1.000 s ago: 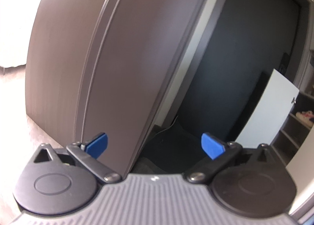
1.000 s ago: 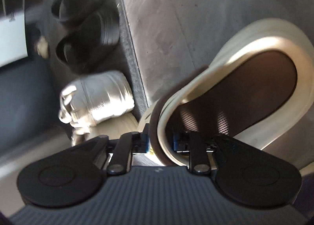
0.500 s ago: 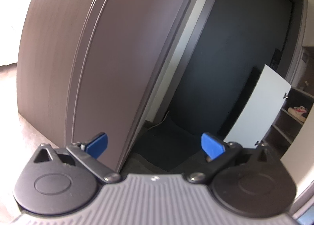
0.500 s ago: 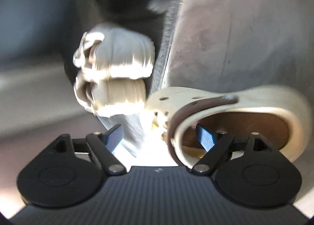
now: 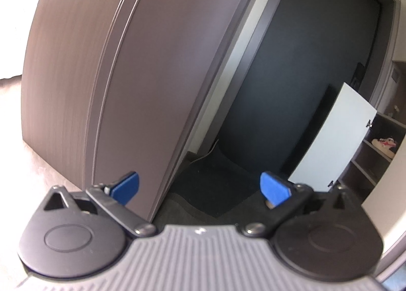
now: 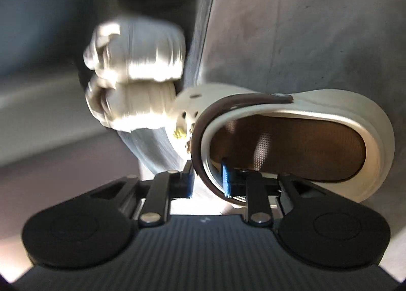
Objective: Organize scattered shoes
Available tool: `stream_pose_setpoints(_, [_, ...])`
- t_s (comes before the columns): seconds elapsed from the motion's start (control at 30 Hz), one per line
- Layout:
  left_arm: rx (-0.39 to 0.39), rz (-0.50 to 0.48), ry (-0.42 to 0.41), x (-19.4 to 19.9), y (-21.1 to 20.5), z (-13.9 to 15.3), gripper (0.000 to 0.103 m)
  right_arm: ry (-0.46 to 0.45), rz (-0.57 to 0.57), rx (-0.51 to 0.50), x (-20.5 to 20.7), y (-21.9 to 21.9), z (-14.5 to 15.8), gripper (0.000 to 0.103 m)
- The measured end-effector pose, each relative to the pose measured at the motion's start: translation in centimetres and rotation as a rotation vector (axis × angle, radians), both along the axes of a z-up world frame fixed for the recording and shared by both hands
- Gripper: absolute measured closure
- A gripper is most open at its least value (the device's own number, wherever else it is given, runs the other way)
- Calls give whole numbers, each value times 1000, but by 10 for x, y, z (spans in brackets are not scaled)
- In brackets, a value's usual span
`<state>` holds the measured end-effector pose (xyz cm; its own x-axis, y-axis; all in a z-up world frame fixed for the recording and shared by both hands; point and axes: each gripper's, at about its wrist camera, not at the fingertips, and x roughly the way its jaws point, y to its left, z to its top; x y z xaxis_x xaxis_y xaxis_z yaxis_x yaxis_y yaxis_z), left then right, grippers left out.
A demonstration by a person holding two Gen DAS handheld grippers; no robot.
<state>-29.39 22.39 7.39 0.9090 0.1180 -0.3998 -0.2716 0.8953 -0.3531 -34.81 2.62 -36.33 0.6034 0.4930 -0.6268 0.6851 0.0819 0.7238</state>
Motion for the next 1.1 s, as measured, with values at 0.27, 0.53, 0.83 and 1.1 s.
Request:
stream_pose_setpoints(0.27, [36, -26, 15, 10, -7, -3, 0, 29, -87, 3, -1, 14, 6, 82])
stream_pose_setpoints(0.53, [86, -63, 67, 29, -9, -12, 0, 65, -57, -2, 12, 31, -2, 71])
stream_pose_setpoints(0.83, [64, -259, 120, 59, -41, -5, 0, 29, 5, -133, 9, -4, 63, 16])
stream_pose_setpoints(1.1, [263, -573, 83, 124, -135, 10, 0, -190, 135, -422, 77, -91, 179, 16])
